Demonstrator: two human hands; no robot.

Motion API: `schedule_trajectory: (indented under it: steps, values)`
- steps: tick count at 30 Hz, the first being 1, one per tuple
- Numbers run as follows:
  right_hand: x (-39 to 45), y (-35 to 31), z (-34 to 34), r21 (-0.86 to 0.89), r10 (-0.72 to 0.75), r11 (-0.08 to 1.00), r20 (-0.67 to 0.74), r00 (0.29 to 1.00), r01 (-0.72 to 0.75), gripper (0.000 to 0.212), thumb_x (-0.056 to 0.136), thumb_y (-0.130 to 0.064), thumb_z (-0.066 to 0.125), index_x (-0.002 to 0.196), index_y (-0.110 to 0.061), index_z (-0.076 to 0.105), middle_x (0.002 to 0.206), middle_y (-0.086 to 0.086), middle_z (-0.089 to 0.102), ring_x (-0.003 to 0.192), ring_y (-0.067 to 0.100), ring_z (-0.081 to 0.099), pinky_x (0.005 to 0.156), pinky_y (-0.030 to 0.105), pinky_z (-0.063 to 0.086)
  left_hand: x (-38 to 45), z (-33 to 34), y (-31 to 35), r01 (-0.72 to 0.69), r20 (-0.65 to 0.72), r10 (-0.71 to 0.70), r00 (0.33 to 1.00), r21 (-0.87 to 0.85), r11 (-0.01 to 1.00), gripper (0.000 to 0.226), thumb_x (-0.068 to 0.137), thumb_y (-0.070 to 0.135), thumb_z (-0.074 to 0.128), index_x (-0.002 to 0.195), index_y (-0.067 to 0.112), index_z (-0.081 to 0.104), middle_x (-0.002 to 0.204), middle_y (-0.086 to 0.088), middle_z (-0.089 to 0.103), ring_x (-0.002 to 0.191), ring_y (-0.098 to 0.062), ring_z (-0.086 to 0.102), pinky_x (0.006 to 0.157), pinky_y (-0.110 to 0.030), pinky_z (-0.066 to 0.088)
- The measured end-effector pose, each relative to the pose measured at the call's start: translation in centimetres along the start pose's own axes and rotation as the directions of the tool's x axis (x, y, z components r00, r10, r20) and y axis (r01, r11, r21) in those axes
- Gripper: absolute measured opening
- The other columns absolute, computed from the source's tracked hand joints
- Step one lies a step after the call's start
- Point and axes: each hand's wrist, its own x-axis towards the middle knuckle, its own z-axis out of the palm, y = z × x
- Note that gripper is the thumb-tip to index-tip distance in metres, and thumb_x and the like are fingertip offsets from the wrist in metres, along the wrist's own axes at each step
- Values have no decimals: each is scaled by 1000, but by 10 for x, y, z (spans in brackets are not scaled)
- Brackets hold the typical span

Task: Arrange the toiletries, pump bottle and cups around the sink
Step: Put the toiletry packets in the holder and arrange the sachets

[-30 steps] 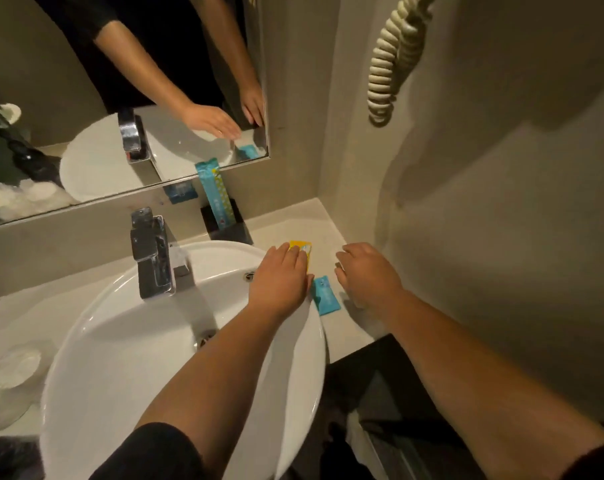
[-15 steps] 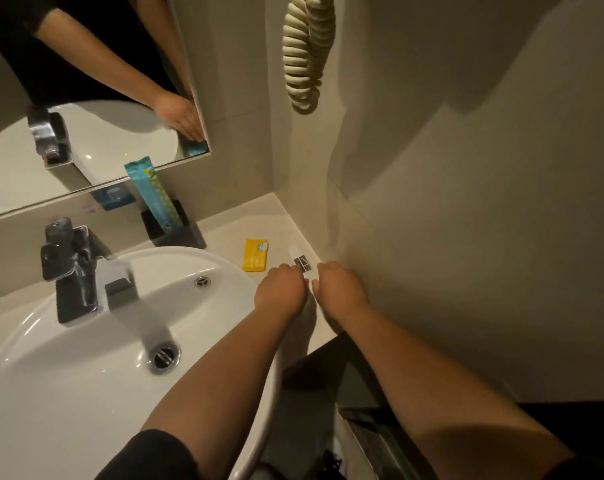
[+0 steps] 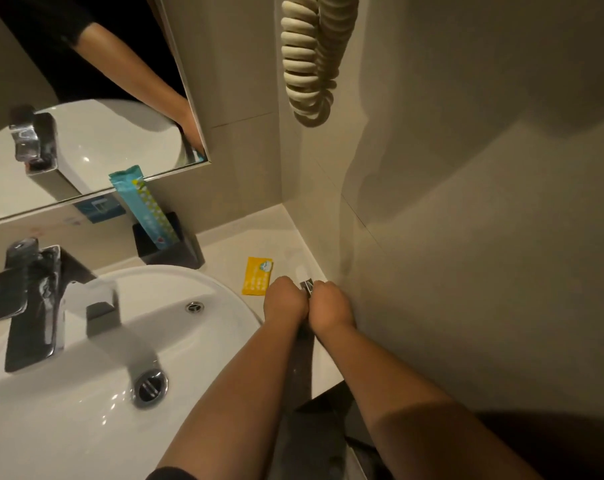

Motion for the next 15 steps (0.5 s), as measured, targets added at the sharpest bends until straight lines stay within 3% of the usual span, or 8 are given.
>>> schedule_trajectory:
  steps: [5,10,15]
  values:
    - [10,-1,1,134,118,983,61,991,-125,16,94,-12,53,104,-4,62,109,17,65,99,34,63,73,32,49,13,0,-2,71,71,-70,995,-12,997,13,81,13,63,73,5,56,91,-21,68,86,-34,65,55,-29,38]
    - [17,5,6,330,152,923,162,975,-199,21,91,-13,53,101,0,66,104,19,67,89,30,62,73,29,46,20,-2,-4,121,117,-116,986,-37,992,18,80,15,67,91,0,69,91,-17,70,86,-31,66,69,-33,52]
    - [20,10,10,460,120,867,178,977,-190,13,91,-15,52,80,-16,58,87,8,58,79,21,51,75,28,46,29,-3,-8,139,136,-125,983,-100,985,18,82,10,65,94,-4,70,97,-22,69,94,-36,66,80,-40,54]
